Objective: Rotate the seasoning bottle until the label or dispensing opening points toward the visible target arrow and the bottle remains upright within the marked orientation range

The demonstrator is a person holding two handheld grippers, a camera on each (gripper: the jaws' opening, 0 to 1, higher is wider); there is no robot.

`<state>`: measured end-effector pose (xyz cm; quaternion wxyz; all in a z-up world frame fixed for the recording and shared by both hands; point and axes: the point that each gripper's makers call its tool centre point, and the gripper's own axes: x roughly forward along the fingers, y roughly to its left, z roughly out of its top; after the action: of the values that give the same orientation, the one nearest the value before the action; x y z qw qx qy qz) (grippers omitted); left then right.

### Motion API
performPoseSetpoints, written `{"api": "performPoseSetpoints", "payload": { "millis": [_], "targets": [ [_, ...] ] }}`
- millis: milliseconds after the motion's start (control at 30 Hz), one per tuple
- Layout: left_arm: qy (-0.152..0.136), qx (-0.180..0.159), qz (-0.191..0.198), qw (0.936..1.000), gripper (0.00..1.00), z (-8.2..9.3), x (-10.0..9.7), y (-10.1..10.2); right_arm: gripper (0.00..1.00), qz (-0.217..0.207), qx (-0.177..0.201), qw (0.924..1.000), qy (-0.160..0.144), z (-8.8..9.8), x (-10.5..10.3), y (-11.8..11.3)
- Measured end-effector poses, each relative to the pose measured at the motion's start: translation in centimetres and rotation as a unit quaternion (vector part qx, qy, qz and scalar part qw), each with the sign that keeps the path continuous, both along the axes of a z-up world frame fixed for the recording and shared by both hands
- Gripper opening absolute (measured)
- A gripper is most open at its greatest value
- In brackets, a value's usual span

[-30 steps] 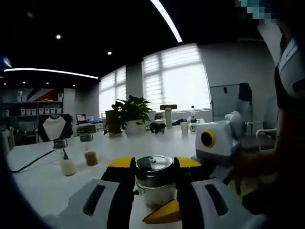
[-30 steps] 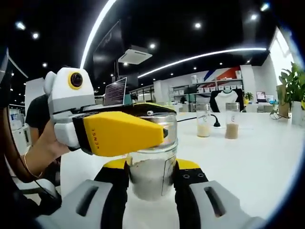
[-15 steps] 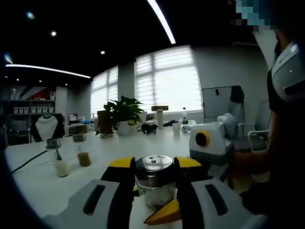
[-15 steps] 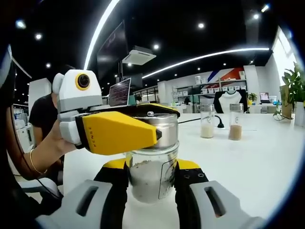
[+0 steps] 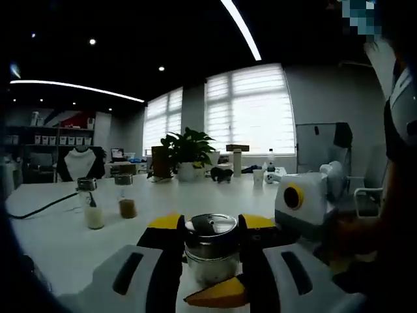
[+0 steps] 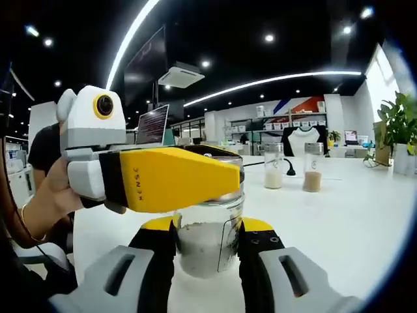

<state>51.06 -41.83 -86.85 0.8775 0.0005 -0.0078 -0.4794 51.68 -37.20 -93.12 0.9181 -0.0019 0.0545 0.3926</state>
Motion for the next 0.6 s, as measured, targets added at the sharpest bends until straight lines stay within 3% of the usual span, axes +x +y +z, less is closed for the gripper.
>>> {"api": "performPoseSetpoints", "payload": {
  "millis": [100, 267, 600],
  "targets": [
    [0.003, 0.017, 0.014, 0.9997, 0.35, -0.33, 0.20, 0.04, 0.34, -0.019, 0.002, 0.9998, -0.002, 0.16, 0.27, -0.17],
    [0.007, 0.013, 0.038, 0.9992, 0.35, -0.20, 0.32, 0.08, 0.34, -0.034, 0.007, 0.9994, -0.006, 0.44, 0.57, -0.36],
    [0.029, -0.021, 0.098, 0.9946, 0.38, 0.16, 0.81, 0.52, 0.34, -0.042, 0.011, 0.9990, -0.006, 0.69, 0.78, -0.20]
  ]
}}
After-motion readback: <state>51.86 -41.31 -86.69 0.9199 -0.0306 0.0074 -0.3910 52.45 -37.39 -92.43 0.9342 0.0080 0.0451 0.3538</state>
